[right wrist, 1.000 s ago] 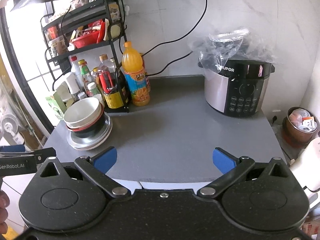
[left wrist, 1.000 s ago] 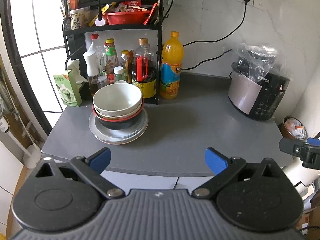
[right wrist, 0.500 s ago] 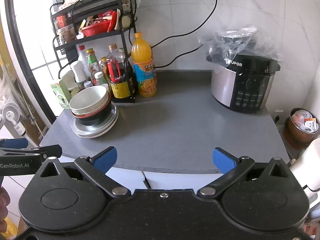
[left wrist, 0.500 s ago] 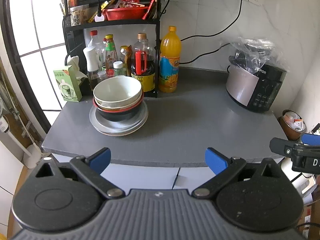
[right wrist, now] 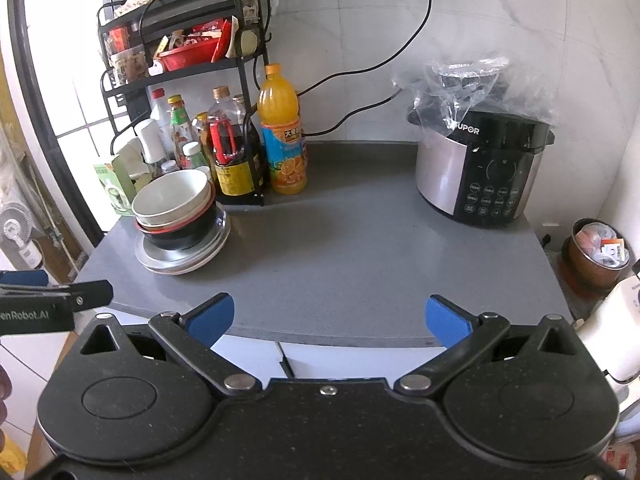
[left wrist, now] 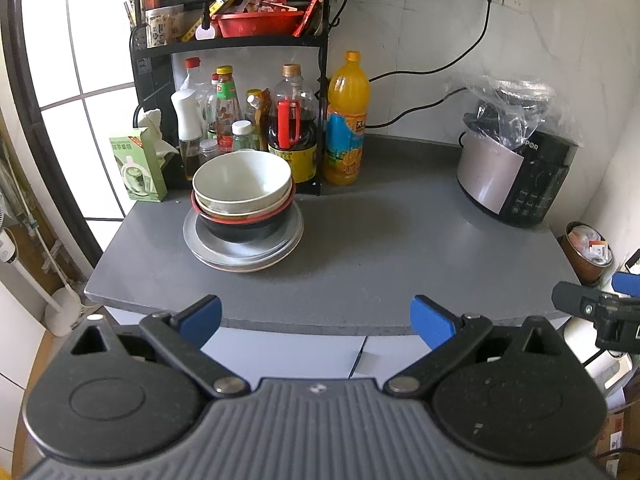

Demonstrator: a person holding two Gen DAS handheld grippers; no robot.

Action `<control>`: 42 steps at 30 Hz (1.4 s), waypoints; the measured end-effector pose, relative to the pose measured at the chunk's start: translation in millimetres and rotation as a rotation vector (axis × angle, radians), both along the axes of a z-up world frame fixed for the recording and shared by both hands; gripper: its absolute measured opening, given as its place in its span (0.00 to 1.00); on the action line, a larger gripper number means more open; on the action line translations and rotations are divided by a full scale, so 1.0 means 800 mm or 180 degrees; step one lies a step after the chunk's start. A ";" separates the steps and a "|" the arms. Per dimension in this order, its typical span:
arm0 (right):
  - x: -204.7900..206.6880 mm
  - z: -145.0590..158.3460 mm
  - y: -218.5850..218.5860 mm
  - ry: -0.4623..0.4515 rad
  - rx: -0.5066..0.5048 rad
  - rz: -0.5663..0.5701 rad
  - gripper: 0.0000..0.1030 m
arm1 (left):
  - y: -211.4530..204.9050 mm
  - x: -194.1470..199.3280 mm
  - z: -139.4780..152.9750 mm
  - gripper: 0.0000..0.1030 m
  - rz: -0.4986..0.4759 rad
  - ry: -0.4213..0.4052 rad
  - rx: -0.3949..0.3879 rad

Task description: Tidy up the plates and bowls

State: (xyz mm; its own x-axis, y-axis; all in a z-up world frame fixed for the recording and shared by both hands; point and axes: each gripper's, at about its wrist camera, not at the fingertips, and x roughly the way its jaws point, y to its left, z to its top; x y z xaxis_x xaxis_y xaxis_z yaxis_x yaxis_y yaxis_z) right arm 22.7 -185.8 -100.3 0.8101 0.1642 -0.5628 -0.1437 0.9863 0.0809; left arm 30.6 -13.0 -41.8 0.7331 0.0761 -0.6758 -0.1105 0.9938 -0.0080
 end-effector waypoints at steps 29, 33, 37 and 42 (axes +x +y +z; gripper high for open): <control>-0.006 -0.008 -0.003 0.0041 0.0081 0.0136 1.00 | 0.011 -0.017 0.000 0.97 -0.0088 -0.0069 -0.0027; -0.007 -0.007 -0.005 0.0030 0.0091 0.0139 1.00 | 0.010 -0.018 0.001 0.97 -0.0098 -0.0080 -0.0030; -0.009 -0.007 -0.007 0.0013 0.0088 0.0150 1.00 | 0.008 -0.018 0.003 0.97 -0.0095 -0.0088 -0.0023; -0.009 -0.007 -0.008 0.0014 0.0085 0.0149 1.00 | 0.007 -0.019 0.003 0.97 -0.0108 -0.0080 -0.0008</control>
State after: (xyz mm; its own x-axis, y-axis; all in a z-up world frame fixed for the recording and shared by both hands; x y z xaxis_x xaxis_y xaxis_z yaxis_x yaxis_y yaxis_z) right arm 15.2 -191.9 -106.0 0.7988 0.2169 -0.5611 -0.1892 0.9760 0.1078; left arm 15.3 -7.8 -39.2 0.7520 0.0493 -0.6574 -0.0765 0.9970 -0.0127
